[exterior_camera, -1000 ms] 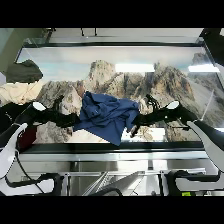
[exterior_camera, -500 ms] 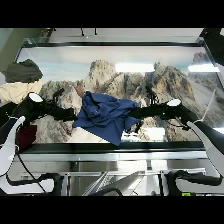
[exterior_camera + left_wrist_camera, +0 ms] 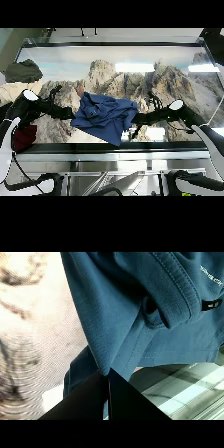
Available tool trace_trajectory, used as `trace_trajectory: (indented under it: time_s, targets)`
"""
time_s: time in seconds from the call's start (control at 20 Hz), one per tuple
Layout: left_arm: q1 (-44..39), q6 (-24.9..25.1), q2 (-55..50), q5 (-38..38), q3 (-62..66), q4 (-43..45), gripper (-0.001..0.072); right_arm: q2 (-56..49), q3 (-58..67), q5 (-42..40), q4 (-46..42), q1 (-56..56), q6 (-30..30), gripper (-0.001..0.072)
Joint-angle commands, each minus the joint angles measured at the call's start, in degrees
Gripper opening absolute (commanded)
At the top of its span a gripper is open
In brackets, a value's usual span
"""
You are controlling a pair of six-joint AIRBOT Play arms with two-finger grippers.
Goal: Fold the shirts.
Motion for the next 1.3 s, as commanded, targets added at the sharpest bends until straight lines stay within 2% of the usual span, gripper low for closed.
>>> trace_trajectory:
  time_s: [0.0, 0.15, 0.3, 0.35, 0.45, 0.5, 0.6, 0.8, 1.0, 1.25]
  targets:
    - [0.09, -0.02, 0.17, 0.46, 0.07, 0.22, 0.0012, -2.45, -1.97, -4.04, 0.61, 2.08, 2.73, 0.0603]
    - [0.09, -0.04, 0.17, 0.44, 0.07, 0.17, 0.0012, -7.3, -1.9, -8.83, 11.5, 4.09, -4.37, 0.0601]
    - [0.09, -0.04, 0.17, 0.66, 0.07, 0.17, 0.0012, -10.88, -1.9, -8.9, 25.24, 4.09, -14.21, 0.0595]
    - [0.09, -0.04, 0.17, 0.76, 0.07, 0.17, 0.0012, -11.41, -1.9, -8.87, 28.3, 4.09, -16.48, 0.0526]
    - [0.09, -0.04, 0.17, 1.16, 0.07, 0.15, 0.0012, -11.5, -1.68, -8.59, 30.99, 4.0, -19.39, 0.0212]
    - [0.09, -0.04, 0.17, 1.33, 0.11, 0.15, 0.0012, -11.47, -1.05, -7.91, 30.93, 3.87, -19.47, 0.0116]
    - [0.09, -0.04, 0.2, 0.55, 0.98, -0.07, 0.0012, -9.94, 0.42, -5.92, 30.91, 3.61, -20.79, 0.0013]
    - [0.11, 0.02, 4.28, -5.22, 7.39, -3.76, 0.0012, 1.11, 5.14, -0.2, 30.91, -0.68, -20.65, 0.0017]
    - [0.42, -0.15, 14.34, -9.99, 20.17, -7.41, 0.0011, 19.23, 13.77, 1.95, 30.88, -12.15, -19.78, 0.0017]
    - [5.77, -2.62, 26.49, -10.56, 34.82, -7.65, 0.0011, 35.82, 25.0, 2.99, 30.03, -23.71, -19.76, 0.0017]
